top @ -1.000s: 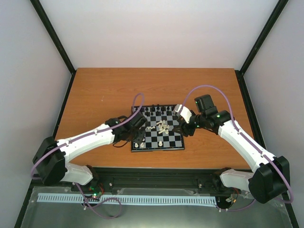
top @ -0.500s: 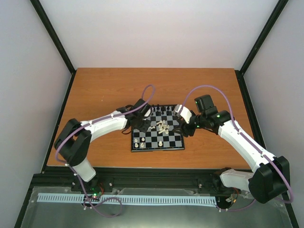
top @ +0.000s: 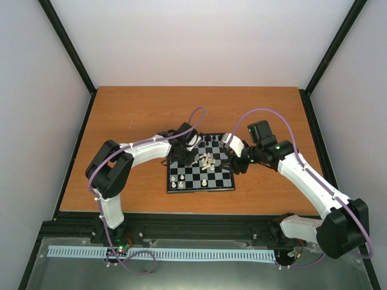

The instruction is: Set up the chess pieces on the board

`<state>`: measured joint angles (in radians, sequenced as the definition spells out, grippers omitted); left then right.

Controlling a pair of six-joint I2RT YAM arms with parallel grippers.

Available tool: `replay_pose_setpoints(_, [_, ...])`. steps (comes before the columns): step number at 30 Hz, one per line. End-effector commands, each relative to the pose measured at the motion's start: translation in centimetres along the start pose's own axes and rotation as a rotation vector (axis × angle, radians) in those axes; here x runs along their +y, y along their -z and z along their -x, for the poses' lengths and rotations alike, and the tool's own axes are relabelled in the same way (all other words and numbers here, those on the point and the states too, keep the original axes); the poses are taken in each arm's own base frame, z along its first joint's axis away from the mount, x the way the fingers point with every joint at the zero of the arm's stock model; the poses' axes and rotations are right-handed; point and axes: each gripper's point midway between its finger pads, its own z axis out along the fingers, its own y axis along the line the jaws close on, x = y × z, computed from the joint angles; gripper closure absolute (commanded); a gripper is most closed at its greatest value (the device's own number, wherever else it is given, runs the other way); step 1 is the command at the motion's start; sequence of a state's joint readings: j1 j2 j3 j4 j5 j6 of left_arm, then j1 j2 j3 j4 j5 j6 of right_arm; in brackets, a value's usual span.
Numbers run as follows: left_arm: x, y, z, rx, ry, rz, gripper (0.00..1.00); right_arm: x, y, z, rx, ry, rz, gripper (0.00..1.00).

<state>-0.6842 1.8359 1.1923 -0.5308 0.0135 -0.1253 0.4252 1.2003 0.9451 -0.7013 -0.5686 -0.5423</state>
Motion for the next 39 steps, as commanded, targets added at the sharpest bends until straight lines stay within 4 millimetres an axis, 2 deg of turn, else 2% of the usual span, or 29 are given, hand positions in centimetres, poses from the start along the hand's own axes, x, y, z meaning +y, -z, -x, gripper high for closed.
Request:
replay_pose_setpoints(1, [-0.1,-0.1,0.7,0.007,-0.013,-0.013,0.66,-0.2,-0.1,-0.2,0.004,0.001,0.004,0.38])
replay_pose_setpoints(11, [-0.2,0.3,-0.9,0.028,0.012,-0.027,0.67,-0.2,-0.2,-0.3,0.009,0.000,0.010,0.38])
replay_pose_setpoints(17, [0.4,0.4,-1.8,0.034,0.024,0.001,0.61,-0.1,-0.2,-0.3,0.007,0.000,0.012,0.38])
replay_pose_setpoints(24, [-0.3,1.2,-2.7,0.033,0.048,-0.042,0.60,-0.1,-0.2,-0.2,0.005,-0.001,0.013,0.38])
replay_pose_setpoints(39, [-1.0,1.4,-4.4,0.048,0.067,-0.076,0.57,0.0,-0.1,-0.2,0.005,-0.001,0.014,0.38])
